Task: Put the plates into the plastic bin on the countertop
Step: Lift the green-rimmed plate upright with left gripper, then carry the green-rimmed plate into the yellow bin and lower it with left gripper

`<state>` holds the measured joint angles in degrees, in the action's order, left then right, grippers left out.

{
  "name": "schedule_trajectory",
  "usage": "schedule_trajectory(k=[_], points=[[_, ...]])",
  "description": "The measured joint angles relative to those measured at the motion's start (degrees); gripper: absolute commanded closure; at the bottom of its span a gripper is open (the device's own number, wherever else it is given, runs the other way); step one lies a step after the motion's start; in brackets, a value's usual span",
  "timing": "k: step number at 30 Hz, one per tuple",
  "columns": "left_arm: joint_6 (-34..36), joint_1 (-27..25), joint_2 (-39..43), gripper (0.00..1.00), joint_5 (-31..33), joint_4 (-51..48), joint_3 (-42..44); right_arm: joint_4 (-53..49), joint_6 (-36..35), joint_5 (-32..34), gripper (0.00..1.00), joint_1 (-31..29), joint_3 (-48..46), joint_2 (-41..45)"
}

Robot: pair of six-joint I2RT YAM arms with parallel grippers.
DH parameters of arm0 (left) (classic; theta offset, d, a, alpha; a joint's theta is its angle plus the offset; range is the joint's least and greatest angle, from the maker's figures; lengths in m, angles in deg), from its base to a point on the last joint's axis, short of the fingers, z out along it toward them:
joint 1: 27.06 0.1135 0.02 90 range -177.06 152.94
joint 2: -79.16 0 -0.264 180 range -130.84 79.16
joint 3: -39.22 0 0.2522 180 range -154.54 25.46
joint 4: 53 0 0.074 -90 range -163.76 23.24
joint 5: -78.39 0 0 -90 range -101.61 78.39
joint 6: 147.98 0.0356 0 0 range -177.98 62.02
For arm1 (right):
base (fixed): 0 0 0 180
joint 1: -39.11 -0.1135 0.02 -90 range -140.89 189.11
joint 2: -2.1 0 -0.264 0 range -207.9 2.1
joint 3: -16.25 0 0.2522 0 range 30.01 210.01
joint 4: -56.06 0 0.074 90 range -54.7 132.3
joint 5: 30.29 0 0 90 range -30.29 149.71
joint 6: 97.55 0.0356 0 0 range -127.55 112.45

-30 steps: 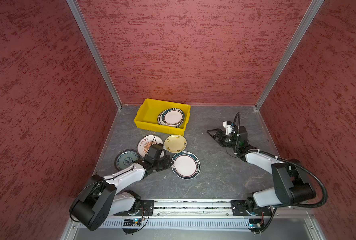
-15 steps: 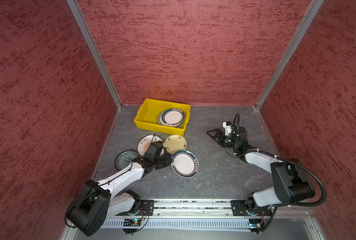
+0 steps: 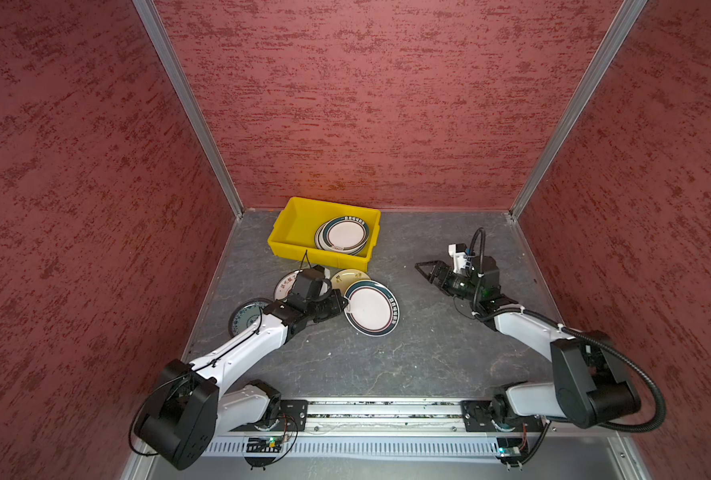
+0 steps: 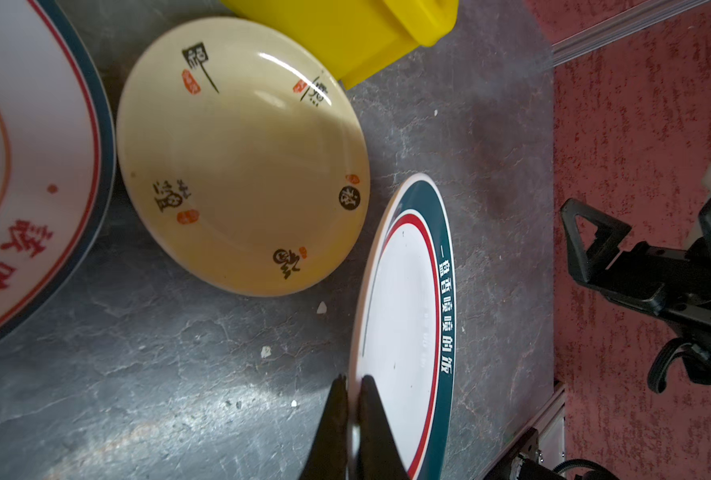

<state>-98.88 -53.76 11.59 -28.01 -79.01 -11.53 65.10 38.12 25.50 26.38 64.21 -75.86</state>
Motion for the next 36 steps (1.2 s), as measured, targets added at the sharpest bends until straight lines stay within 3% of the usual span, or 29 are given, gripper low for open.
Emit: schedule_trajectory(k=[8, 23, 36], points=[[-0.39, 1.95, -2.54, 1.00, -0.15, 1.51, -6.01, -1.53, -1.22, 0.63, 0.01, -0.04, -0.02, 0.70], [1.84, 13.16, -10.38, 1.00, 4.09, 4.33, -18.29, -3.48, -2.43, 2.12, 0.01, -0.04, -0.02, 1.11], [8.41, 16.00, -29.38, 1.00, 11.58, 4.09, -36.61, -4.37, -2.71, 2.99, 0.01, -0.04, -0.52, 2.69]])
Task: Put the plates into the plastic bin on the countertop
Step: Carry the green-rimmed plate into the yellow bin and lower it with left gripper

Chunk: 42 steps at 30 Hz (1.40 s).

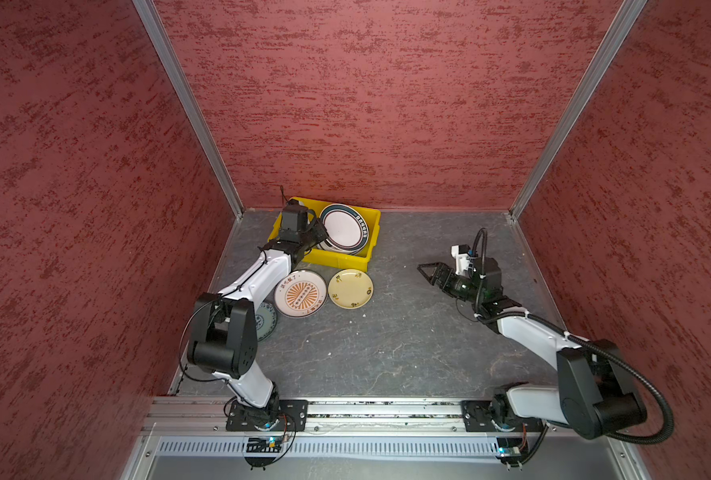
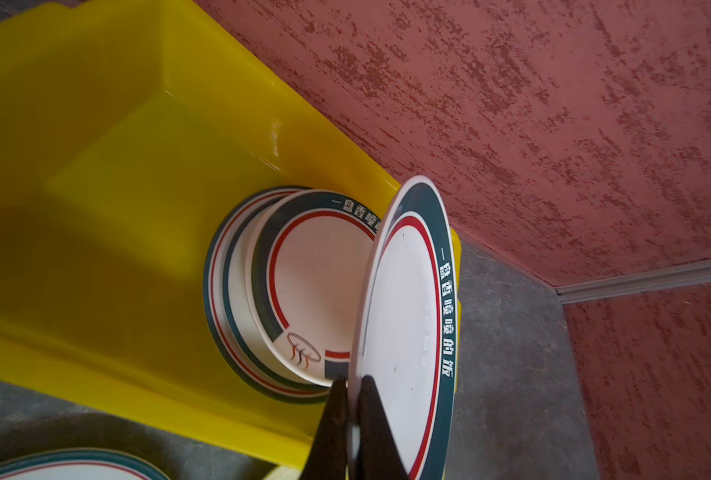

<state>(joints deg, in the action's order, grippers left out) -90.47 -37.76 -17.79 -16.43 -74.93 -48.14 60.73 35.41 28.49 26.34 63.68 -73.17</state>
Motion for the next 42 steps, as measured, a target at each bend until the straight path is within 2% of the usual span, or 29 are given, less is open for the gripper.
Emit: schedule_trajectory(k=[9, 21, 28, 42], points=[[2.56, 2.71, -14.60, 1.00, 0.28, -1.95, -12.22, -1.53, -0.98, 0.42, 0.01, 0.00, -1.09, 2.69], [3.45, 3.32, -27.56, 1.00, -1.11, -12.39, -29.53, -3.28, -1.90, 0.39, 0.01, 0.00, -1.31, 2.95], [3.39, 3.32, -30.60, 1.00, -2.58, -14.82, -33.70, -4.11, -2.10, 0.37, 0.01, 0.00, -1.25, 1.86], [3.45, 3.30, -32.20, 0.98, -2.75, -16.50, -36.26, -5.51, -2.51, 0.39, 0.01, 0.00, 0.55, 0.42]])
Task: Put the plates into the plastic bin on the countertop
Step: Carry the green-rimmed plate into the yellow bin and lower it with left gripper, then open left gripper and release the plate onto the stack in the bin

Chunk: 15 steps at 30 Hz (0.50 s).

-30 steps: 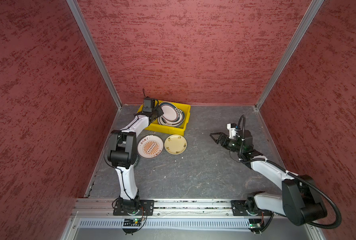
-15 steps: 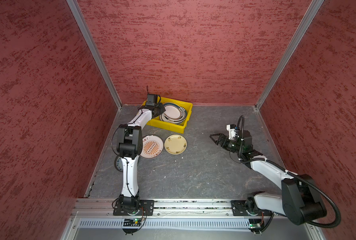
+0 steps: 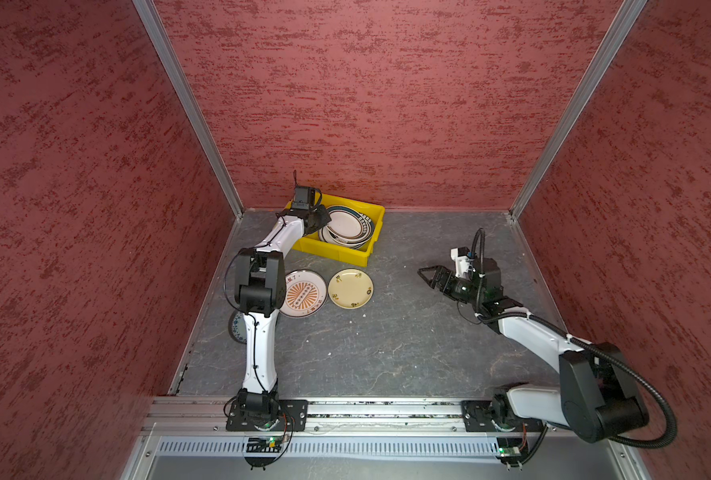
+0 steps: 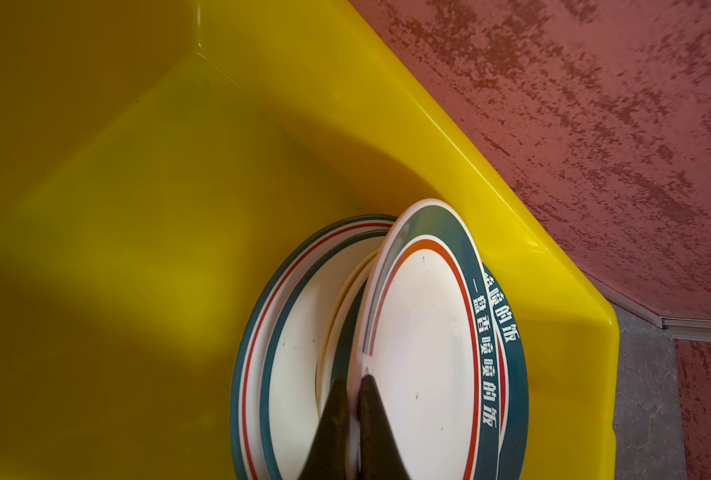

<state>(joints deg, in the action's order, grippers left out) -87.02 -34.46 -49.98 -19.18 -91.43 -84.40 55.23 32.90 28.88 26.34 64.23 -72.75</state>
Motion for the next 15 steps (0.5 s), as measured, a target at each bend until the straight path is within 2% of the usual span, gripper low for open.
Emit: schedule_trajectory(k=[4, 9, 11, 13, 15], points=[[0.24, -0.02, -0.52, 0.83, -0.24, 0.02, -0.50, -0.85, -0.04, 0.00, 0.01, 0.00, 0.55, -0.31], [1.53, -0.61, -1.53, 0.82, -0.02, -0.87, -0.50, -1.20, -0.22, 0.00, 0.01, 0.00, 2.23, -2.21], [1.95, -1.03, -1.79, 0.74, -0.04, -1.07, -0.50, -1.25, -0.22, 0.00, 0.01, 0.00, 2.69, -2.95], [2.27, -1.53, -1.86, 0.57, -0.09, -1.25, -0.50, -1.25, -0.26, 0.00, 0.01, 0.00, 2.82, -3.37], [2.75, -1.99, -1.86, 0.29, -0.24, -1.16, -0.52, -1.22, -0.33, 0.00, 0.01, 0.00, 2.82, -3.67]])
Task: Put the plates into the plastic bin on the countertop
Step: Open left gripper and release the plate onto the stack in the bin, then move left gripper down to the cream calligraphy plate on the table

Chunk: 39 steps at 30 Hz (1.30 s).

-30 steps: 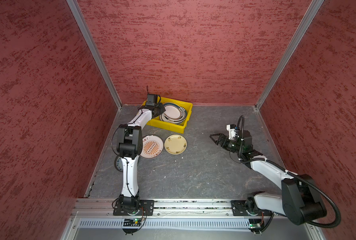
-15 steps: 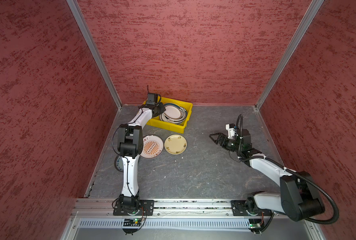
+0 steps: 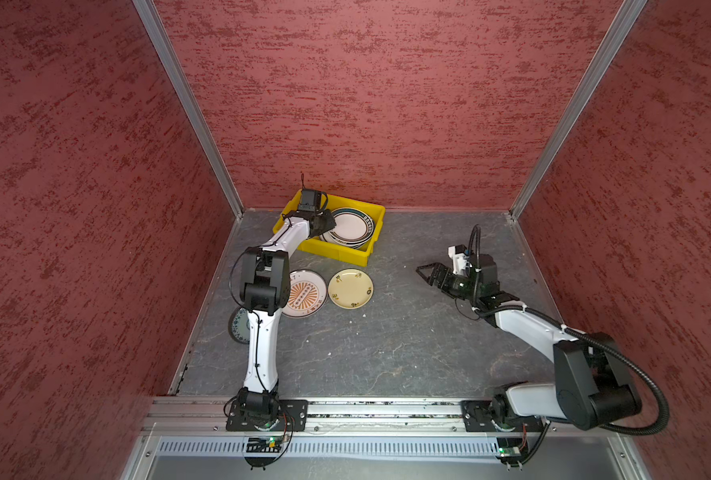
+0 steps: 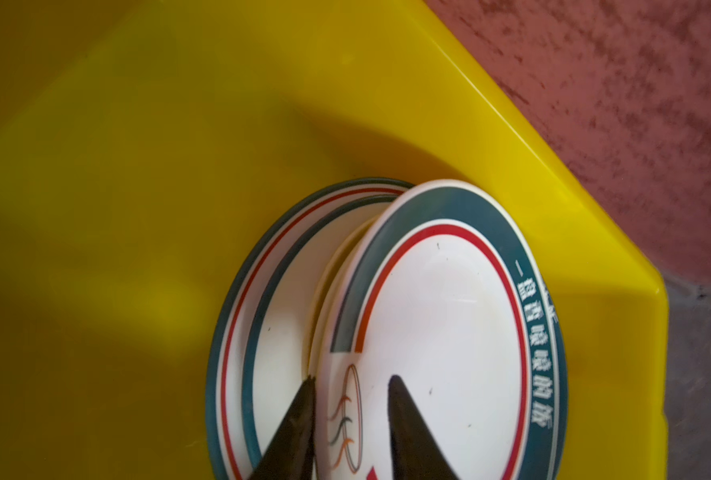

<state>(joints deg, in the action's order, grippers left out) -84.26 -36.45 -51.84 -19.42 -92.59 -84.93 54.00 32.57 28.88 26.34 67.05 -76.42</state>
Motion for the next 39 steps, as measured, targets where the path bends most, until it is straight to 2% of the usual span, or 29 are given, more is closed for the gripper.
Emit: schedule_trajectory(k=[1, 2, 12, 16, 28, 39], points=[[0.28, -0.28, 0.00, 0.08, -0.22, 0.09, 0.00, 0.02, -0.04, 0.02, 0.01, 0.00, 0.00, -0.20], [0.50, -0.48, 0.00, 0.00, -0.57, 0.17, 0.00, 0.09, -0.04, 0.00, 0.01, 0.00, 0.00, -0.48], [-0.11, -2.95, 2.12, 0.01, -1.07, 7.21, 4.39, 3.45, 1.64, -1.77, 0.01, 0.28, 0.00, -8.28], [-0.20, -3.15, 5.38, 0.01, -0.35, 8.33, 6.88, 4.48, 2.19, -2.51, 0.01, 0.35, 0.00, -9.31], [-0.68, -4.13, 27.21, 0.01, 2.82, 19.30, 29.24, 11.02, 4.59, -3.87, 0.01, 0.50, -1.90, -9.88], [-1.38, -7.23, 46.69, 0.01, 5.81, 19.21, 46.49, 14.10, 6.40, -3.85, 0.01, 0.50, -6.60, -6.73]])
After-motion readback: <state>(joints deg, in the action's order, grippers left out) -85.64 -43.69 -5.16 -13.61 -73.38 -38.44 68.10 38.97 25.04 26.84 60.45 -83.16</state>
